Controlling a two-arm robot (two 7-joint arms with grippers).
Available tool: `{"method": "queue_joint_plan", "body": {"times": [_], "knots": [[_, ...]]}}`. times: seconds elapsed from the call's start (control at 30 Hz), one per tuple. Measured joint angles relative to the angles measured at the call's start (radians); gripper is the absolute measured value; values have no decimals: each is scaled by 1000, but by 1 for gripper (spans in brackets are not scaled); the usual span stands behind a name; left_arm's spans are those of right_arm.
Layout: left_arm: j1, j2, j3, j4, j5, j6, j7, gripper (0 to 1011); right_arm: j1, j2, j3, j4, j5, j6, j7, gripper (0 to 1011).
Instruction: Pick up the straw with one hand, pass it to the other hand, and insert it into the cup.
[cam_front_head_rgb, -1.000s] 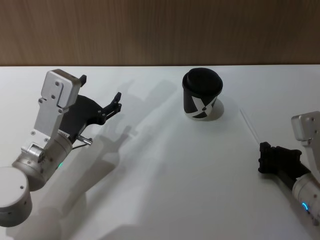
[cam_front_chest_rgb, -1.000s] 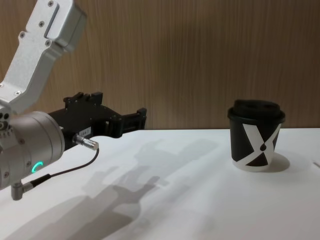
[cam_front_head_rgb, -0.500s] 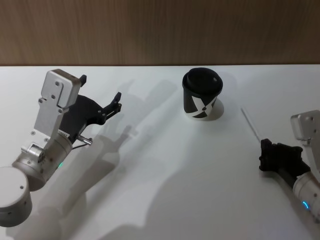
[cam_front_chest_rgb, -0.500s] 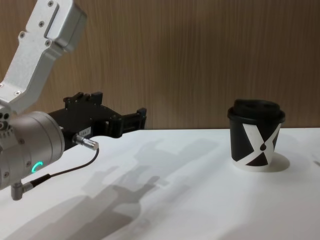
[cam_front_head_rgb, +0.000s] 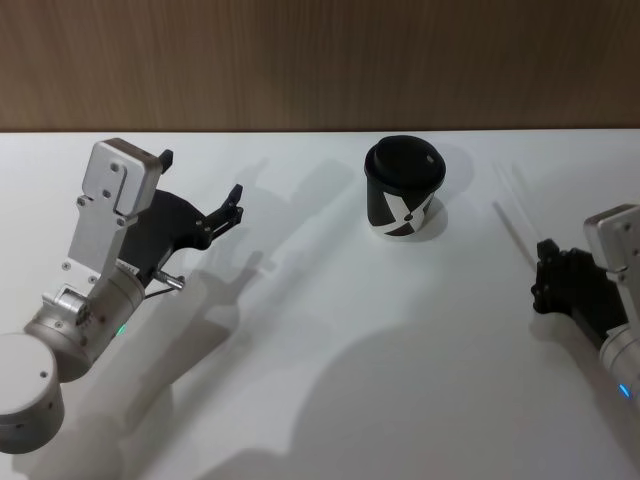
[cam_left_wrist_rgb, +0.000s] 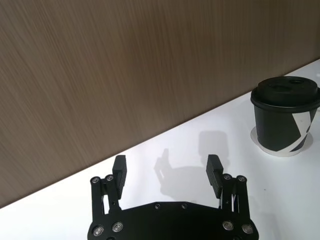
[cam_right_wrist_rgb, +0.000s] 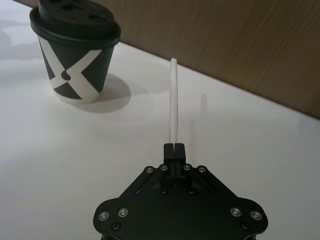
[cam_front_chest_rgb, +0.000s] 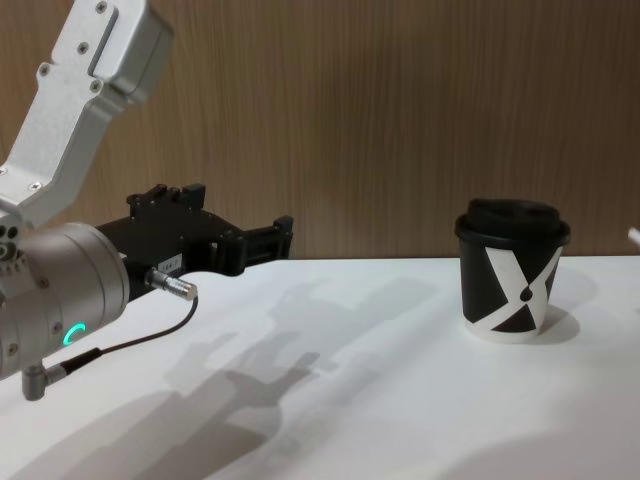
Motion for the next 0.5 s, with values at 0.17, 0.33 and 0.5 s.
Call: {"method": "queue_joint_plan", "body": {"times": [0.17, 0.33, 0.5], "knots": [[0, 0, 0, 0, 0, 0, 0, 1003, 6, 22, -1, -5, -40, -53, -5, 4], [0, 0, 0, 0, 0, 0, 0, 1003, 15, 50, -1, -10, -74, -115, -4, 4], [0, 0, 0, 0, 0, 0, 0, 1003, 26, 86, 4, -12, -99, -199, 14, 4]]}}
